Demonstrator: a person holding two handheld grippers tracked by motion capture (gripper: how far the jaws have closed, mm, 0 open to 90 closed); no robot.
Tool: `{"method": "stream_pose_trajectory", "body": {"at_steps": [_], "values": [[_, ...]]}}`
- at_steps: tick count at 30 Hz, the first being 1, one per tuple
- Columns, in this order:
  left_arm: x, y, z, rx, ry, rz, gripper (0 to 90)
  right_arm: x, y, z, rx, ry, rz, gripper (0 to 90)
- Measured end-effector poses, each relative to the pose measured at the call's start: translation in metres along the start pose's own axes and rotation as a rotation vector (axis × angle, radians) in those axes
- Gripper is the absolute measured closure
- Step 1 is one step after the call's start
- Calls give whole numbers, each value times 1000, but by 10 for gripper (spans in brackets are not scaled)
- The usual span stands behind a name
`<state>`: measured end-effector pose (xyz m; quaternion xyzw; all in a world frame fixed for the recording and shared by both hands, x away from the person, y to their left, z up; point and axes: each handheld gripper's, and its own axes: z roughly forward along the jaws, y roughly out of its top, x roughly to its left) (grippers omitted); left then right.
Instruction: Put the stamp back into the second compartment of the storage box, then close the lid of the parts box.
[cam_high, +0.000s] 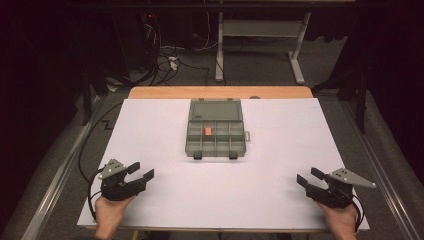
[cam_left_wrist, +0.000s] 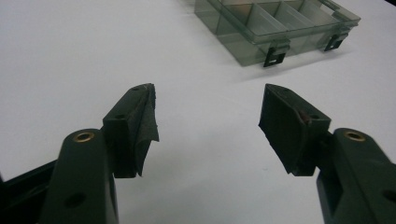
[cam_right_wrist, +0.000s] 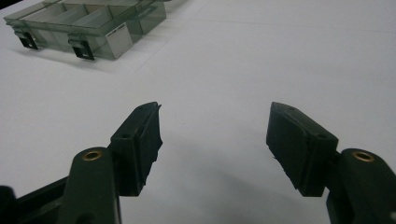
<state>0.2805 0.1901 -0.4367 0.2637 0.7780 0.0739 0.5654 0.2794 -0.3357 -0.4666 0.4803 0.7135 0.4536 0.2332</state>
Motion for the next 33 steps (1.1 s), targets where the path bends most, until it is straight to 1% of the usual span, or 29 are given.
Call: {"method": "stream_pose_trajectory", "body": {"at_steps": [2,4,6,7,11,12,15,18,19,20,25,27,28,29,30,31,32,33], "values": [[2,5,-1,-3,0,-24,366,0,0,-1,-3,-4,9,351],[5,8,-1,-1,-14,-16,365,-1,0,-2,-10,-6,13,350],[4,8,-1,1,-10,-28,366,-1,-1,-3,-14,-8,20,349],[5,7,-1,3,-9,-21,365,-1,-1,-3,-15,-9,21,349],[4,4,0,7,1,-28,366,-2,-1,-2,-17,-11,31,347],[5,4,0,5,-4,-15,366,-2,-1,-2,-19,-10,33,346],[4,3,1,7,-5,-13,367,-2,0,-3,-37,-2,36,341],[3,2,2,8,-5,-8,367,-1,0,-3,-41,5,32,339],[3,1,1,8,0,-13,366,-1,0,-3,-40,5,31,339],[3,0,1,5,-5,-3,366,-1,0,-3,-40,7,31,339],[2,0,1,6,-4,-12,367,-1,1,-4,-50,7,30,338],[1,0,1,10,-9,-5,366,-1,2,-4,-49,-1,32,338],[0,-1,1,11,-7,-11,367,0,3,-5,-49,-3,34,337],[0,-2,0,10,-14,3,366,1,3,-5,-53,-6,31,338],[-1,-3,-1,10,-12,-6,366,2,5,-6,-57,-7,27,338],[-1,-4,-1,12,-17,3,367,4,6,-7,-61,-6,22,338],[-1,-5,-2,14,-15,-2,367,5,7,-8,-64,-3,20,340],[-1,-5,-2,16,-18,7,367,7,9,-8,-66,2,21,342]]}}
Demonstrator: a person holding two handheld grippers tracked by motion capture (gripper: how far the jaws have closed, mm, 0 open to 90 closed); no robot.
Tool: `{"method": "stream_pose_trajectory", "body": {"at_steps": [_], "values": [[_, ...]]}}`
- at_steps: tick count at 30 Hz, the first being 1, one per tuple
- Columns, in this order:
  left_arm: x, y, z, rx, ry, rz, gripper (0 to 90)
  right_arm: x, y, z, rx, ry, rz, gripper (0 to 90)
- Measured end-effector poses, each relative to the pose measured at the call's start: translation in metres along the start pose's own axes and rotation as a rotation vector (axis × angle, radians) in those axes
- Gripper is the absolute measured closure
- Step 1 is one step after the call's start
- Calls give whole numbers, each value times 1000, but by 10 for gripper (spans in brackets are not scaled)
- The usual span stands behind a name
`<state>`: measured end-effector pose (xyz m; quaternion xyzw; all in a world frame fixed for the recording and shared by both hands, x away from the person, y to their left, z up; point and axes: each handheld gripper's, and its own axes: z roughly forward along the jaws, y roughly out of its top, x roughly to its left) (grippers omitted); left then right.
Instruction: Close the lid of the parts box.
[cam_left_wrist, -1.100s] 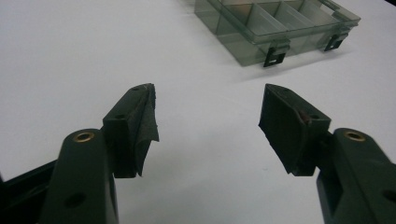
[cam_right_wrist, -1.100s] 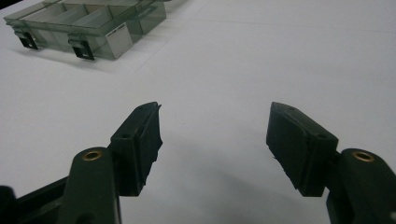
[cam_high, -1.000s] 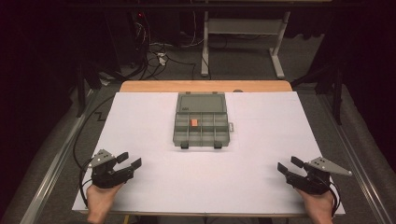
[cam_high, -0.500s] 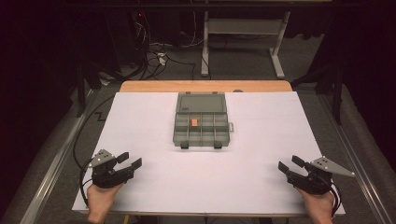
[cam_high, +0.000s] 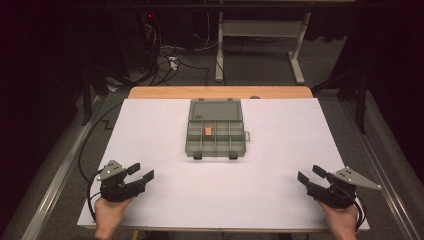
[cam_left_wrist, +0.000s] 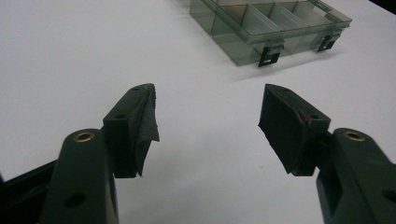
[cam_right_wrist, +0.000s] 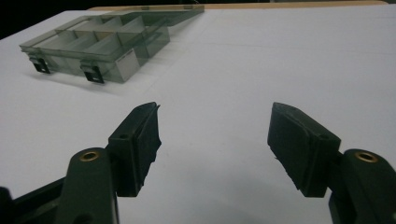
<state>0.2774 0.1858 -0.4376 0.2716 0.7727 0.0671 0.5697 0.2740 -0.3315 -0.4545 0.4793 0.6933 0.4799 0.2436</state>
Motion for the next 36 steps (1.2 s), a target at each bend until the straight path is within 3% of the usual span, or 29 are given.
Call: {"method": "stream_pose_trajectory", "body": {"at_steps": [7,12,20,36], "values": [[-1,2,1,1,5,-17,366,15,9,6,-4,31,-36,348],[-1,-1,1,-8,-1,9,366,22,11,16,14,48,-60,340],[-1,0,2,-6,-1,3,366,34,20,27,7,82,-84,341],[-2,-3,1,4,-2,12,366,62,32,63,44,151,-130,367]]}}
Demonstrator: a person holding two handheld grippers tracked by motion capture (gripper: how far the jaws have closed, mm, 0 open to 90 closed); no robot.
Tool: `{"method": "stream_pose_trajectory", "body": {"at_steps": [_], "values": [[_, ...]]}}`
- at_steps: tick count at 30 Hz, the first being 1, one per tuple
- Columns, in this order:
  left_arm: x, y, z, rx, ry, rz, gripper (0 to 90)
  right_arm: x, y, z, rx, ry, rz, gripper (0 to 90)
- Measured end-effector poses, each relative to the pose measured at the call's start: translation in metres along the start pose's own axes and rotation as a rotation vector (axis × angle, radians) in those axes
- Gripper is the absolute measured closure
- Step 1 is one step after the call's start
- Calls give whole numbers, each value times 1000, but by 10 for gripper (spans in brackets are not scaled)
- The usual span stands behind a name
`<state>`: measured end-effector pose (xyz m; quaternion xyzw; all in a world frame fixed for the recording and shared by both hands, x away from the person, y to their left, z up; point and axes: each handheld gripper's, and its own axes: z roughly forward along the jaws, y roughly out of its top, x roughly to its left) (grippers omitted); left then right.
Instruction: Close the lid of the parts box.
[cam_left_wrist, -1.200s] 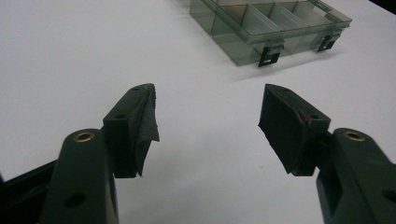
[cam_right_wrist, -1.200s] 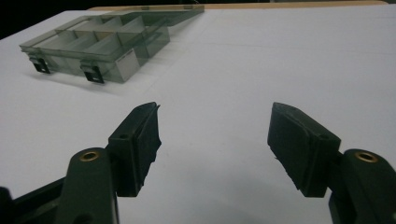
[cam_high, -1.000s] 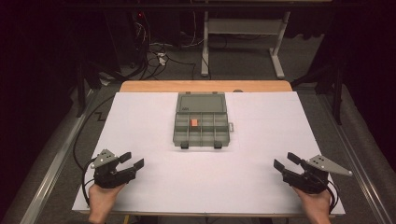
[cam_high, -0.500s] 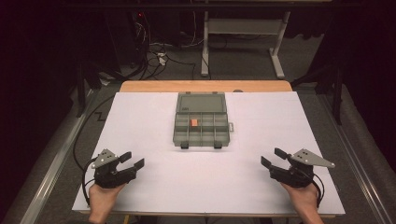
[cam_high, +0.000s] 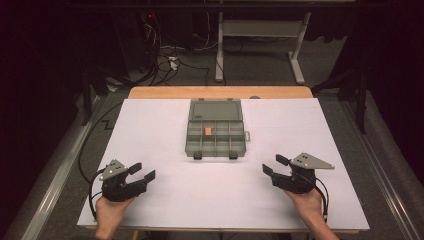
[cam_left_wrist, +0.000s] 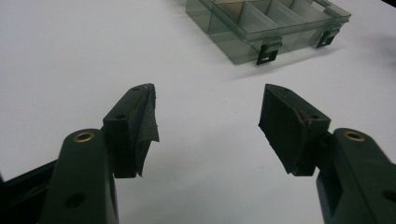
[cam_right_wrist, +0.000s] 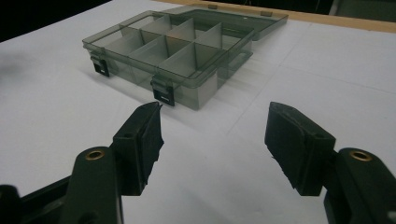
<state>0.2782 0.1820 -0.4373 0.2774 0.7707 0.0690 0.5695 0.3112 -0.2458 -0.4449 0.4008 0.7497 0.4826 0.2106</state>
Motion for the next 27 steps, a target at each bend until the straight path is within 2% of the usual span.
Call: {"method": "stream_pose_trajectory", "body": {"at_steps": [27], "values": [[-1,-1,0,5,-1,-2,365,12,23,46,50,18,27,427]]}}
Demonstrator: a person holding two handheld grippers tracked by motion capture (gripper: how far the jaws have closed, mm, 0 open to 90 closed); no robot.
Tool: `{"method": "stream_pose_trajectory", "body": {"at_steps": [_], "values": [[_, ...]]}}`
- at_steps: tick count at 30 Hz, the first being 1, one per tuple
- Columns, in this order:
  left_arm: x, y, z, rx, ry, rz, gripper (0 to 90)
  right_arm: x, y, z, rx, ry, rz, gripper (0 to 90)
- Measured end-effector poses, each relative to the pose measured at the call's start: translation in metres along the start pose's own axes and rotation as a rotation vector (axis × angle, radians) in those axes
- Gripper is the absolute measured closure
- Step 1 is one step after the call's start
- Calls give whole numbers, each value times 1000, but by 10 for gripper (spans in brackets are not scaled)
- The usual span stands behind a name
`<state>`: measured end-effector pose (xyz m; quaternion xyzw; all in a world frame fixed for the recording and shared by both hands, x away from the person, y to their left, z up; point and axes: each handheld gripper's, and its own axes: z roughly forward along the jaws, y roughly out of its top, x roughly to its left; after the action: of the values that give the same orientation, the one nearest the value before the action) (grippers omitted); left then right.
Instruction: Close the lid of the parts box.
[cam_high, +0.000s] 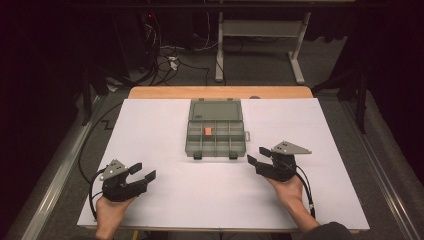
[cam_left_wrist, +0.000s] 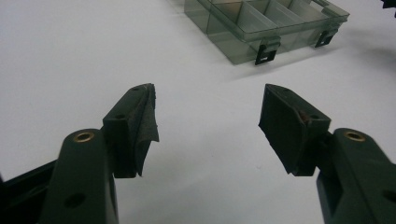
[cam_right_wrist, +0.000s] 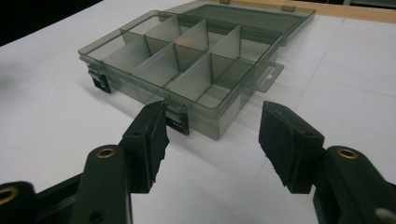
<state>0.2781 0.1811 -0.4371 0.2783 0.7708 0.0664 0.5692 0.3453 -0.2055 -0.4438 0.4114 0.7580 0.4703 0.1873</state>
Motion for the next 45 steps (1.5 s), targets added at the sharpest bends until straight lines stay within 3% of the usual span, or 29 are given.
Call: {"method": "stream_pose_trajectory", "body": {"at_steps": [17,26,31,34,45], "values": [[0,0,1,18,12,6,367,-1,30,31,131,-22,21,550],[0,-2,1,22,14,7,367,-16,43,46,191,-25,88,606],[0,-1,1,23,11,13,366,-22,51,55,219,-46,93,627],[-1,-2,2,21,18,0,366,-25,57,60,242,-40,130,631],[-1,-2,1,32,10,9,366,-30,69,76,329,-54,162,678]]}}
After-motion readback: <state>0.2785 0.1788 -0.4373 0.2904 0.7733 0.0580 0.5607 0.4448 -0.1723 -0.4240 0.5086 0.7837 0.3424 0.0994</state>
